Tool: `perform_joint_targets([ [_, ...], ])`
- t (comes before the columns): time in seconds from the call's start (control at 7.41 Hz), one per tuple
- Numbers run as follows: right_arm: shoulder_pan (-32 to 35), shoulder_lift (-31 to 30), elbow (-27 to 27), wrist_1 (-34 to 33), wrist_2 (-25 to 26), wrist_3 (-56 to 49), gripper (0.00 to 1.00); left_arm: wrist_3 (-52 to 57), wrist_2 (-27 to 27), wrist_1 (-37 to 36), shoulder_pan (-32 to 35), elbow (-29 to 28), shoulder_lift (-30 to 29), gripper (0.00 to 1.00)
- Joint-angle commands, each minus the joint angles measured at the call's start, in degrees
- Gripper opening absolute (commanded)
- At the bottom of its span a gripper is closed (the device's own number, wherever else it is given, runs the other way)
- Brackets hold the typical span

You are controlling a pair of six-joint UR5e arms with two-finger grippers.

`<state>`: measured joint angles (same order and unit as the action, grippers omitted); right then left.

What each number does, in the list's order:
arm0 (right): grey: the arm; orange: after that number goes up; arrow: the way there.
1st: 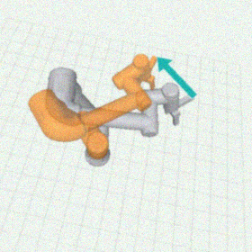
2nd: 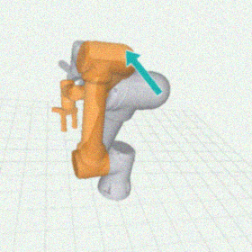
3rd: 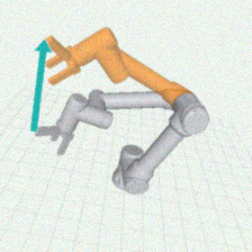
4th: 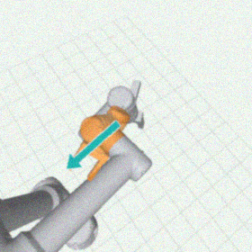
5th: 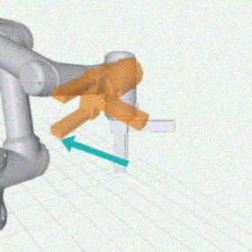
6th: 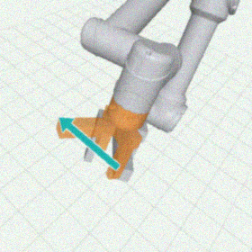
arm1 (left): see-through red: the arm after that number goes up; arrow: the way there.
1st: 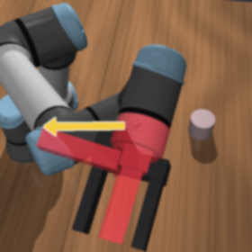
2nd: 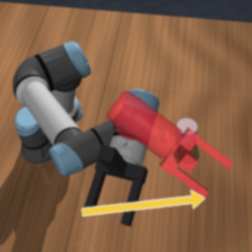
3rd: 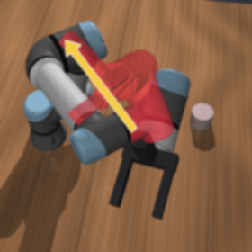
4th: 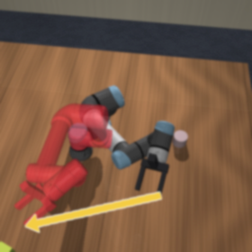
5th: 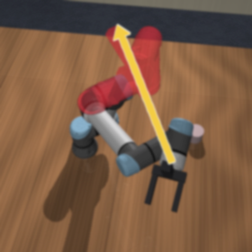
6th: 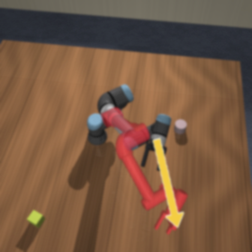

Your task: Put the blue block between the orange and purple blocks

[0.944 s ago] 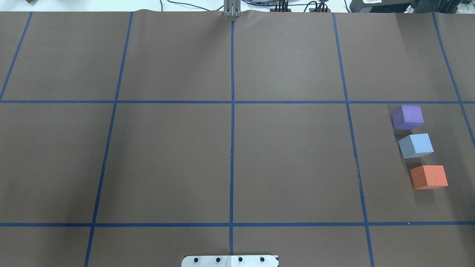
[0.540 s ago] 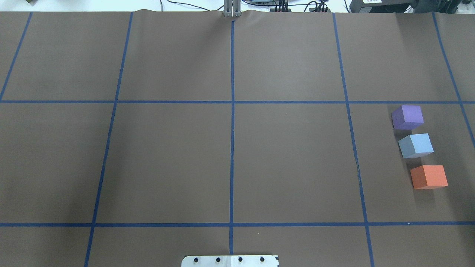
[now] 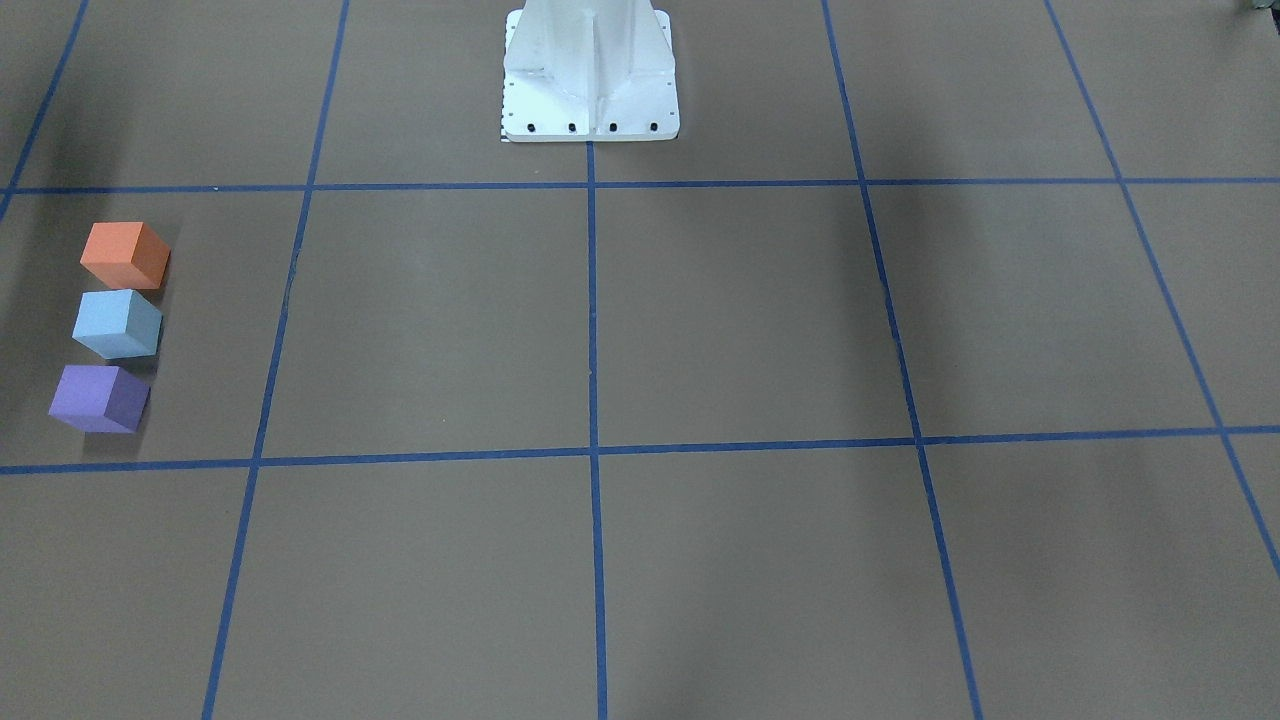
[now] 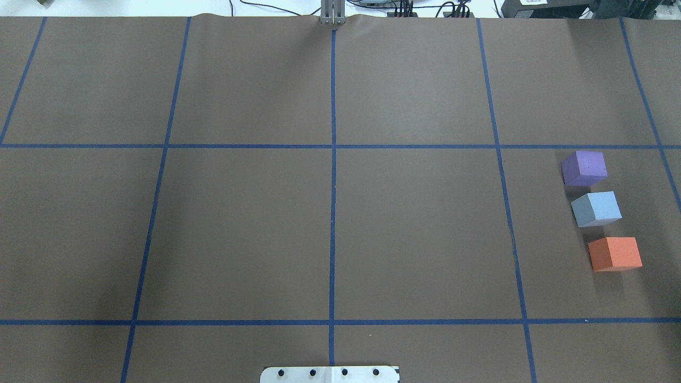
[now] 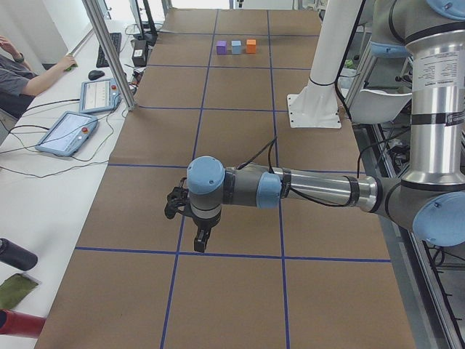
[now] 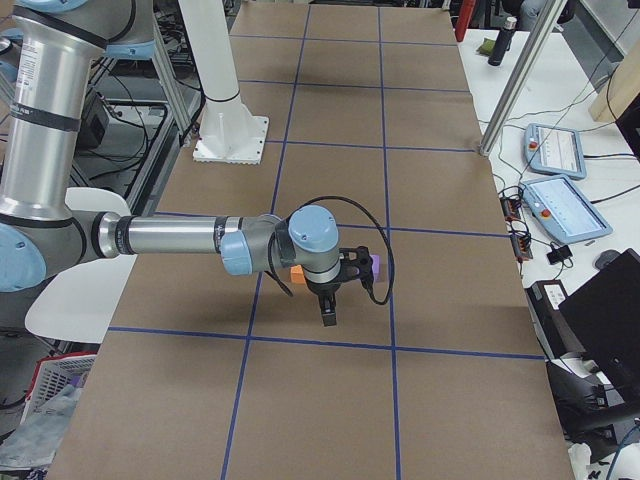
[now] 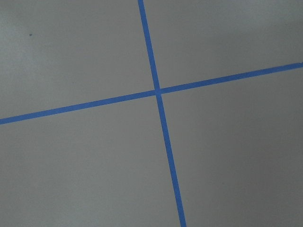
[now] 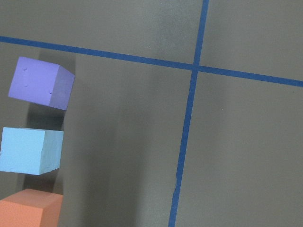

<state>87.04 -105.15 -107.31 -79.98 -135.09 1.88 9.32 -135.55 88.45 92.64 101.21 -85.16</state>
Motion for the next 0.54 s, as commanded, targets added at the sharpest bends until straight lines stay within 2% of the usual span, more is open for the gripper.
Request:
perform_joint_targets([
  [0.0, -0.03, 0.04, -0.09, 0.0, -0.09, 0.06, 1.0, 0.0, 0.11, -0.12, 0.0, 0.04, -0.01, 1.0],
  [0.4, -0.03, 0.12, -0.18, -0.09, -0.09, -0.38, 1.0, -0.18, 0.2, -0.12, 0.0, 0.39, -0.01, 1.0],
])
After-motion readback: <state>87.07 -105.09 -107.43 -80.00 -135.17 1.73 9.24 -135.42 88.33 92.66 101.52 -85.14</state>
